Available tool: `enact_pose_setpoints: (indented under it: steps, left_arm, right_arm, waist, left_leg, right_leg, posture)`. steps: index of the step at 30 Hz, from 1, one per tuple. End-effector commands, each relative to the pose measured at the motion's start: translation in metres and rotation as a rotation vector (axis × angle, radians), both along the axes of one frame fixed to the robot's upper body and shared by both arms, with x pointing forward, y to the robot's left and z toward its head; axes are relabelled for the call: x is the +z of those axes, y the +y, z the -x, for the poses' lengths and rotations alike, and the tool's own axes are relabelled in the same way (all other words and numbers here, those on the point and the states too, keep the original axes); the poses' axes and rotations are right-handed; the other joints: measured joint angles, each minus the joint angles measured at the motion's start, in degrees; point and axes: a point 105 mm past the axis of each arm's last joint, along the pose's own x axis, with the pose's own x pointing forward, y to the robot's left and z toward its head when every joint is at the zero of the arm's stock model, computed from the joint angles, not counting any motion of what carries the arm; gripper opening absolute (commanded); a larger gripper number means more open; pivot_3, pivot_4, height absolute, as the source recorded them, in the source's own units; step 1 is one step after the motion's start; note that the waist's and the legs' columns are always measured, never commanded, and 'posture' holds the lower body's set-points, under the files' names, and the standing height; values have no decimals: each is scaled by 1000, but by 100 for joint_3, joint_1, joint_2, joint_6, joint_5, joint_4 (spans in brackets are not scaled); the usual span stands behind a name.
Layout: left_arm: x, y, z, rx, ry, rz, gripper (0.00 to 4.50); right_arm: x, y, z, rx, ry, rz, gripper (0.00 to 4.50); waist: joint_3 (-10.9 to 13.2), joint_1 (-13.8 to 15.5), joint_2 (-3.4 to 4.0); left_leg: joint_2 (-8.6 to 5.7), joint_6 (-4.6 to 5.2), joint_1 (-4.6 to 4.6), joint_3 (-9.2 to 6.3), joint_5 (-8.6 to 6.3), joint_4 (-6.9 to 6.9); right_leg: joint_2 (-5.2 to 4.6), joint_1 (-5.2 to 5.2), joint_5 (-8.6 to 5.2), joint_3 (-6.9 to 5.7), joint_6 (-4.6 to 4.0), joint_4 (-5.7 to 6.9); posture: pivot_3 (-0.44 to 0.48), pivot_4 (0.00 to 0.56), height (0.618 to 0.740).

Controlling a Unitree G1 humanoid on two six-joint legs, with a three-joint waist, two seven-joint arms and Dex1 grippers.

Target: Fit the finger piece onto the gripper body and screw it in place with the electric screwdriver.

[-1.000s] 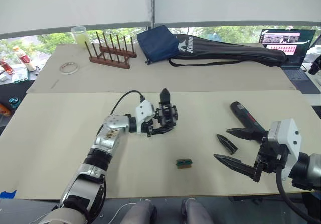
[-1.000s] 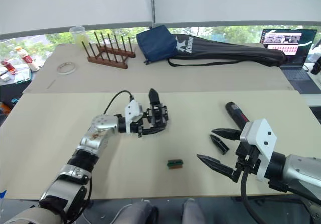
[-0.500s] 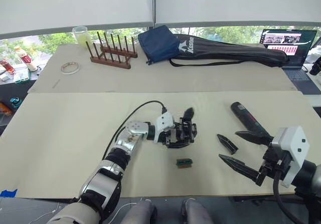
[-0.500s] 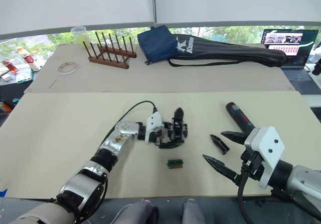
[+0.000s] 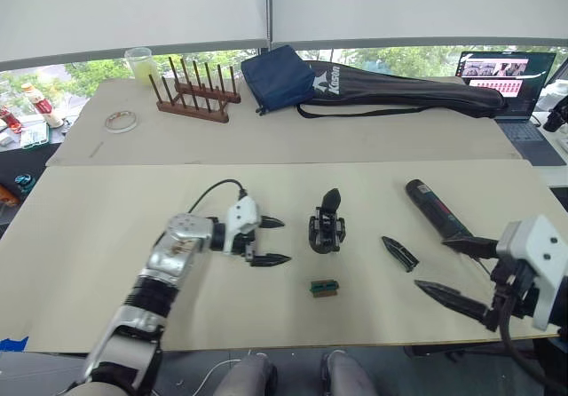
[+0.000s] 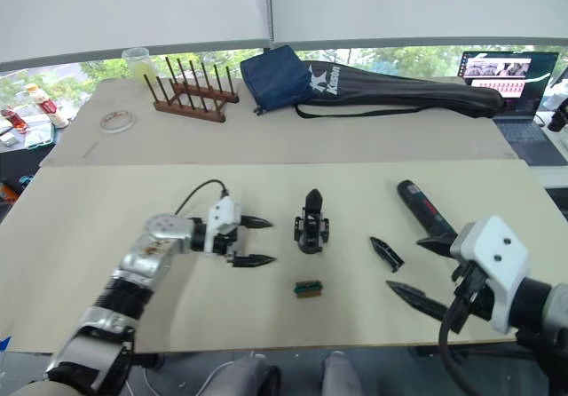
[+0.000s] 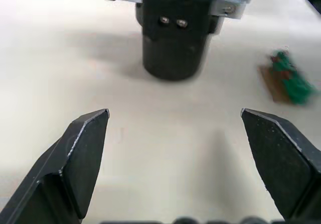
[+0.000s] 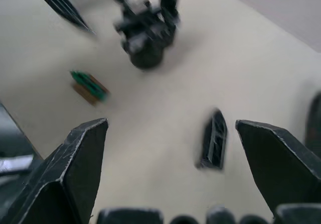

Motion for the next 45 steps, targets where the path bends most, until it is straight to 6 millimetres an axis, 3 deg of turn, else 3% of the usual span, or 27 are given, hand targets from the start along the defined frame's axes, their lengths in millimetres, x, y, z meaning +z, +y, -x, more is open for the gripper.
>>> enact_pose_setpoints:
  steps: [1, 5, 9, 14, 20, 27, 33, 37, 41, 45]
  left_arm:
    - [47, -3, 16, -122, -37, 47, 4448]
    - [74, -7, 24, -204, -39, 45, 4448]
    - [82, -7, 37, -287, -74, 16, 4448]
    - [88, -15, 48, -364, -66, 22, 4448]
    - [89, -22, 41, -336, -112, 32, 4448]
    - [95, -27, 36, -315, -117, 77, 4448]
    - [95, -30, 37, -321, -115, 89, 4500]
    - [93, -29, 33, -291, -103, 80, 4500]
    - [95, -25, 28, -231, -46, 100, 4500]
    - [110, -25, 17, -127, 45, 193, 4500]
  right_arm:
    - [20, -2, -13, -17, 64, -13, 4500]
    - [11, 0, -25, -25, 184, 34, 4500]
    - [-10, -2, -39, -118, 326, 60, 4500]
    - [-23, 3, -70, -196, 398, 105, 4500]
    - [-45, 0, -82, -250, 504, 185, 4500]
    - [-65, -4, -94, -261, 545, 232, 4500]
    - [-78, -2, -94, -208, 547, 244, 2615]
    - [-63, -3, -90, -139, 465, 224, 1230]
    - [-26, -8, -90, -101, 285, 182, 1108]
    - [12, -17, -95, -142, 59, 137, 1108]
  waist:
    - [3, 4, 5]
    - [3, 53, 4]
    - [4, -40, 5]
    - [8, -135, 1]
    - [7, -100, 3]
    - [7, -124, 4]
    - [6, -125, 4]
    - [6, -111, 4]
    - [7, -115, 6]
    - [7, -119, 6]
  left_leg:
    - [0, 0, 0, 0, 0, 0]
    - [6, -2, 0, -12, 0, -5]
    - [3, -1, -7, -3, 0, -10]
    - [5, -1, -26, 2, 0, -4]
    - [0, -8, -89, -1, 6, 17]
    - [-1, -7, -96, 1, 6, 42]
    - [0, -9, -95, 1, 7, 45]
    - [0, -9, -94, 0, 8, 48]
    - [-2, -9, -98, 2, 7, 48]
    - [3, -10, -95, 0, 8, 48]
  right_leg:
    - [-3, 0, 0, -1, 0, 1]
    - [-11, 5, -2, -11, -4, -11]
    - [-19, -5, -2, -12, -4, -13]
    - [-29, -19, 0, -3, -8, -22]
    - [-28, -88, 3, -10, -12, 13]
    - [-26, -88, 3, -23, -12, 16]
    - [-23, -90, 3, -21, -12, 22]
    - [-21, -88, 3, -21, -13, 25]
    - [-21, -92, 3, -24, -12, 25]
    - [-11, -90, 4, -22, -12, 28]
  posture:
    - [0, 150, 740]
    - [0, 150, 740]
    - [0, 150, 740]
    - [0, 150, 740]
    - [0, 150, 740]
    - [0, 150, 740]
    - [0, 150, 740]
    - [0, 150, 740]
    - [0, 150, 740]
    - [0, 150, 740]
